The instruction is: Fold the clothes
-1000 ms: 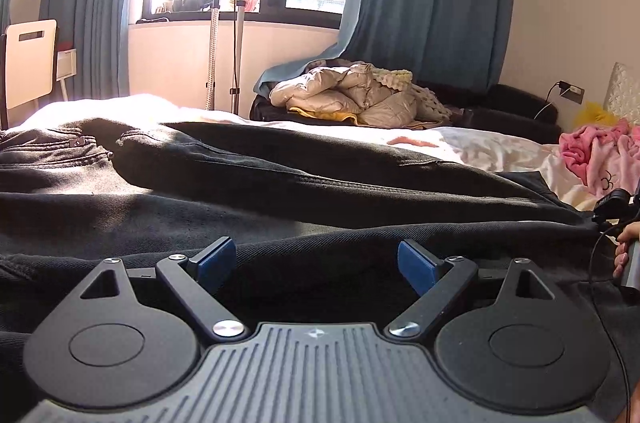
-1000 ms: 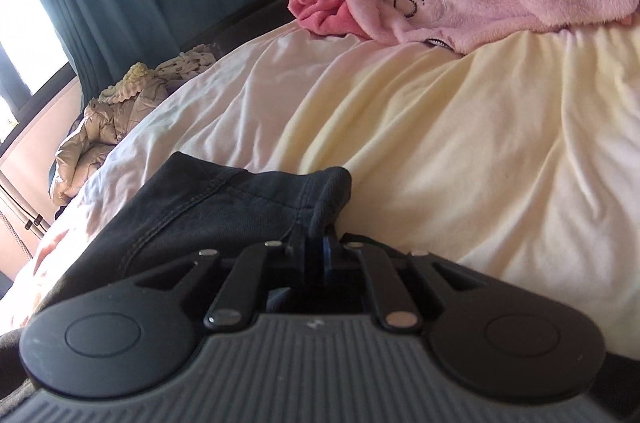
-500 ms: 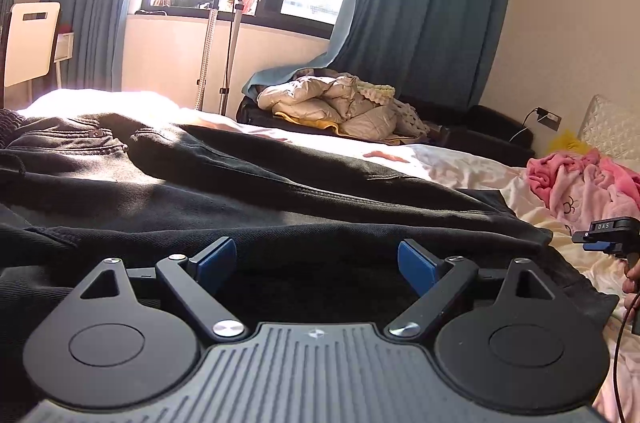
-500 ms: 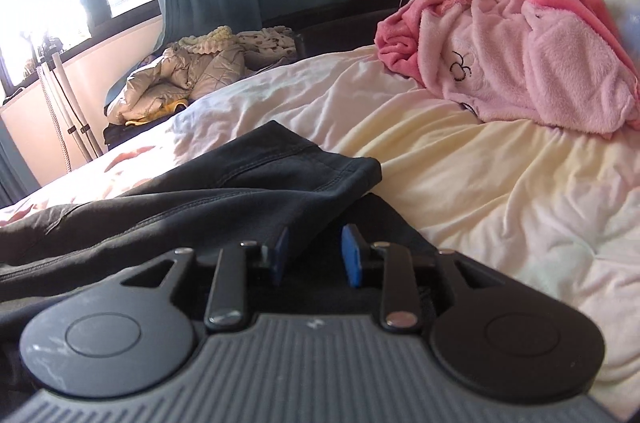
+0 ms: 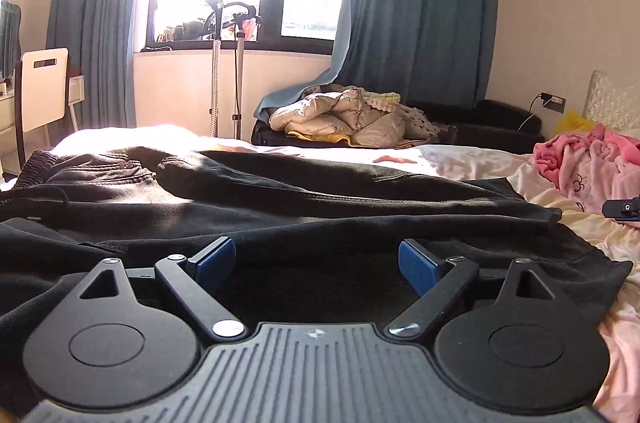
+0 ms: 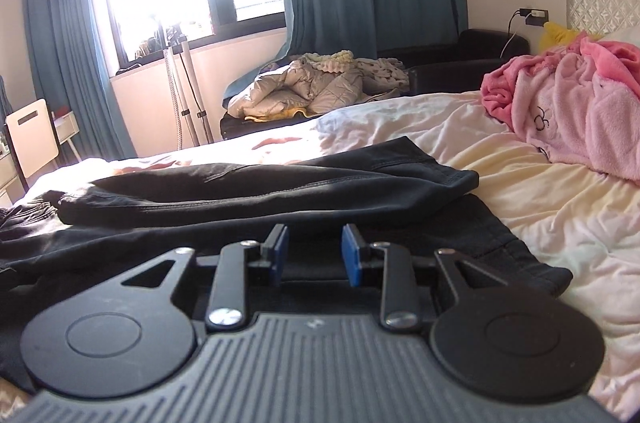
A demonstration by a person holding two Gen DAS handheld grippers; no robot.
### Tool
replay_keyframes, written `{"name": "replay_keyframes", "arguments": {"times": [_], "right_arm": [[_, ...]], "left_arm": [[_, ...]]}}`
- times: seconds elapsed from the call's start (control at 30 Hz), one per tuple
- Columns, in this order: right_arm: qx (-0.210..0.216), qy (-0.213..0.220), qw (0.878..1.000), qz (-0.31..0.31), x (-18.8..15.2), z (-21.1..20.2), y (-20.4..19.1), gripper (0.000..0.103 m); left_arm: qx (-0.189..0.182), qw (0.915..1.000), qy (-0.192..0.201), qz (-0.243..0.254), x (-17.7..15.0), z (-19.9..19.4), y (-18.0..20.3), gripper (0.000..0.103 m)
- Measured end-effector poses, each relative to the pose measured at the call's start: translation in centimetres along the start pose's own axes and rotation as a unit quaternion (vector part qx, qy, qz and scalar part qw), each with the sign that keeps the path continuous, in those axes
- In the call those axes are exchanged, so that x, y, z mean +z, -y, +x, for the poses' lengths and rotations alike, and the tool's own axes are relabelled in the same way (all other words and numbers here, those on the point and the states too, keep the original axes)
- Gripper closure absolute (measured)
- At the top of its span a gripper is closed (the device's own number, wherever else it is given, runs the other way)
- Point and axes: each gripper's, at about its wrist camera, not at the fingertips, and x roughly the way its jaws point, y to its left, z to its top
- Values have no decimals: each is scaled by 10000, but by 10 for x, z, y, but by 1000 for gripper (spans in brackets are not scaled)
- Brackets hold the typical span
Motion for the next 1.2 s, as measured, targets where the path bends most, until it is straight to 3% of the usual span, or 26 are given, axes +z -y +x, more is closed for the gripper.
{"name": "replay_keyframes", "arguments": {"times": [0.17,0.43,0.77,1.0,1.2], "right_arm": [[14,-382,9992,118,-21,-5,-5,71],[78,-108,9999,111,-21,-14,-16,71],[-137,-172,9996,191,-28,2,-10,69],[-179,-197,9987,425,-29,9,3,62],[-240,-266,9966,744,-29,15,19,62]], "left_arm": [[102,9999,-54,-52,-2,-2,-2,12],[162,9991,-173,-364,-2,0,-14,12],[399,9976,-361,-427,-1,11,-19,12],[578,9924,-749,-787,15,21,-41,12],[721,9894,-737,-1022,44,3,-80,12]]}}
